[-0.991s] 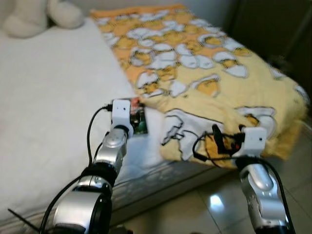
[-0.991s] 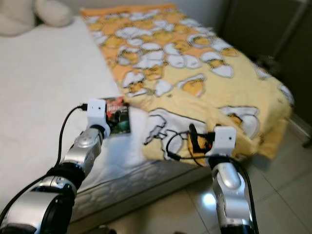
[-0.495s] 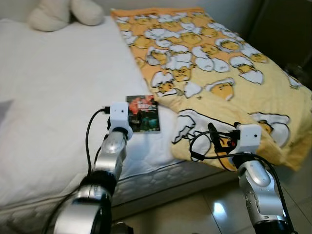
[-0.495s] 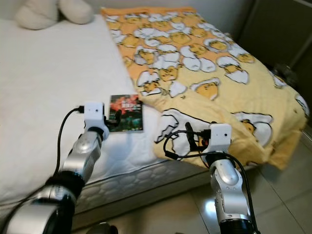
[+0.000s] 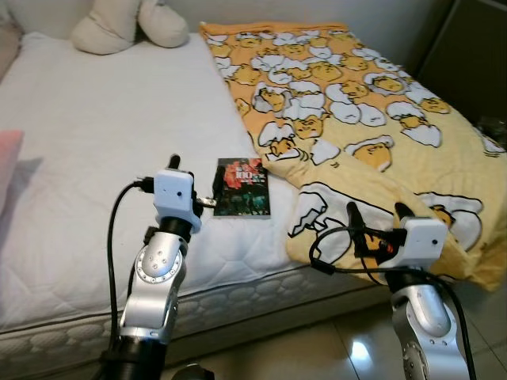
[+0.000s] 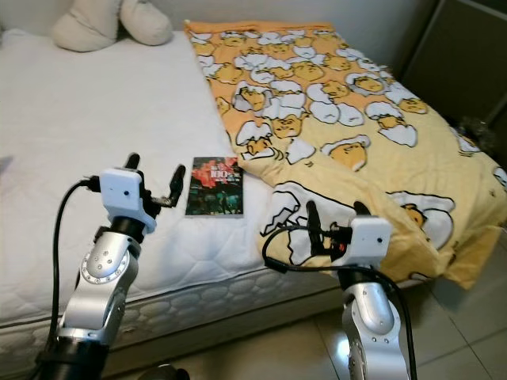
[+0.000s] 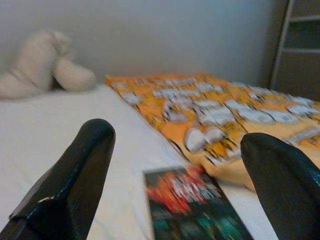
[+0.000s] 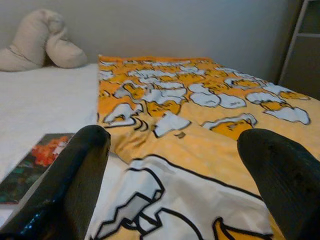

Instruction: Clean up the room

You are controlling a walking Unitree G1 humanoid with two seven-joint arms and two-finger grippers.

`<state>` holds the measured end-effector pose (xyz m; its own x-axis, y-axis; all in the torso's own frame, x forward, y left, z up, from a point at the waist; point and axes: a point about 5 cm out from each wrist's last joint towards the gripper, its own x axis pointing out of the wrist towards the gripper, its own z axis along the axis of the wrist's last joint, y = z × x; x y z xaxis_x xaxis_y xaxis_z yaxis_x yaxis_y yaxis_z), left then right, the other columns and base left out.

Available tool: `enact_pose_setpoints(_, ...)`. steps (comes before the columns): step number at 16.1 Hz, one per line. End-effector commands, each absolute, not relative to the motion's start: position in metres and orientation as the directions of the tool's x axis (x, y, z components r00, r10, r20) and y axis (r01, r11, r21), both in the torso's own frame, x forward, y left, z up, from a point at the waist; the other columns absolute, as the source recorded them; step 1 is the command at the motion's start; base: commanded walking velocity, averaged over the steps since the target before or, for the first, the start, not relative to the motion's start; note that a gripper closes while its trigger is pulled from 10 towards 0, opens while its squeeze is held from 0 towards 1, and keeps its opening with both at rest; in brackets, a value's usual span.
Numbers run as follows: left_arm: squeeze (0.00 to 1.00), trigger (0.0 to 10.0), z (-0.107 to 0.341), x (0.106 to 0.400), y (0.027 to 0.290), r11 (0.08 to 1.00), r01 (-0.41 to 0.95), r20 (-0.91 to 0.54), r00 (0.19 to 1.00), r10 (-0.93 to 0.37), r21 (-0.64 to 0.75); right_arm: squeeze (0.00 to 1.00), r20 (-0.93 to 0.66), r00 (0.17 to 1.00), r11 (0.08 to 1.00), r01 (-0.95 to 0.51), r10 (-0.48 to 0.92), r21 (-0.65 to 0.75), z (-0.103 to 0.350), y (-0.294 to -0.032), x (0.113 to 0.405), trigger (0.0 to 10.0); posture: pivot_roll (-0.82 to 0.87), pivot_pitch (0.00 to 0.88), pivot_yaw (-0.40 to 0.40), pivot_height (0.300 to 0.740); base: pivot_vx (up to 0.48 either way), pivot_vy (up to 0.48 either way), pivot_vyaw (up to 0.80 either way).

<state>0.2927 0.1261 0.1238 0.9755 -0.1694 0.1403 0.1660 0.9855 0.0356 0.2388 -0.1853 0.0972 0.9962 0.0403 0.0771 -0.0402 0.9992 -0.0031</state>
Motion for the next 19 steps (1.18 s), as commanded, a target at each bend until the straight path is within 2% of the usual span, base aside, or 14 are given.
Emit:
enact_pose_setpoints(1,0.00,10.0,0.125,0.294,0.115,0.979,0.202,0.123,0.971,-0.203,0.021,0.00,0.067,0.997,0.999,-0.037,0.038,-0.015,0.097,-0.189,0.240,10.0,-0.05,0.000,-0.043,0.740,0.480,0.000,0.56)
enact_pose_setpoints(3,0.00,10.0,0.126,0.301,0.112,0.980,0.197,0.088,0.976,-0.199,0.026,0.00,0.082,0.997,1.000,-0.008,0.008,-0.006,0.102,-0.193,0.245,10.0,-0.06,0.000,-0.037,0.740,0.480,0.000,0.53)
enact_pose_setpoints(6,0.00,10.0,0.124,0.307,0.112,0.981,0.196,0.041,0.980,-0.196,-0.004,0.00,0.061,0.998,0.999,0.000,0.002,-0.034,0.102,-0.199,0.255,10.0,-0.08,0.000,-0.014,0.740,0.470,0.000,0.00)
enact_pose_setpoints(12,0.00,10.0,0.115,0.309,0.113,0.987,0.156,-0.030,0.987,-0.157,-0.032,0.00,0.034,0.999,0.999,-0.033,0.033,-0.013,0.096,-0.192,0.256,10.0,-0.08,0.000,-0.013,0.740,0.477,0.000,0.00)
enact_pose_setpoints(15,0.00,10.0,0.111,0.323,0.112,0.986,0.163,-0.092,0.982,-0.164,-0.021,0.00,0.023,0.999,0.999,-0.040,0.040,-0.011,0.094,-0.192,0.253,10.0,-0.08,0.000,-0.023,0.740,0.000,0.000,0.00)
enact_pose_setpoints(16,0.00,10.0,0.108,0.331,0.108,0.981,0.183,-0.129,0.973,-0.191,-0.070,0.00,0.017,0.999,0.999,-0.048,0.048,-0.016,0.094,-0.192,0.251,10.0,-0.10,0.000,-0.030,0.740,0.000,0.000,0.00)
enact_pose_setpoints(17,0.00,10.0,0.098,0.337,0.098,0.967,0.242,-0.187,0.949,-0.253,-0.079,0.00,0.005,0.999,0.998,-0.050,0.050,-0.022,0.093,-0.193,0.244,10.0,-0.12,0.000,-0.032,0.740,0.000,0.000,0.00)
enact_pose_setpoints(19,0.00,10.0,0.084,0.342,0.088,0.960,0.255,-0.266,0.923,-0.277,-0.113,0.00,-0.014,0.999,0.998,-0.049,0.049,-0.025,0.092,-0.194,0.234,10.0,-0.15,0.009,-0.028,0.740,0.000,0.000,0.00)
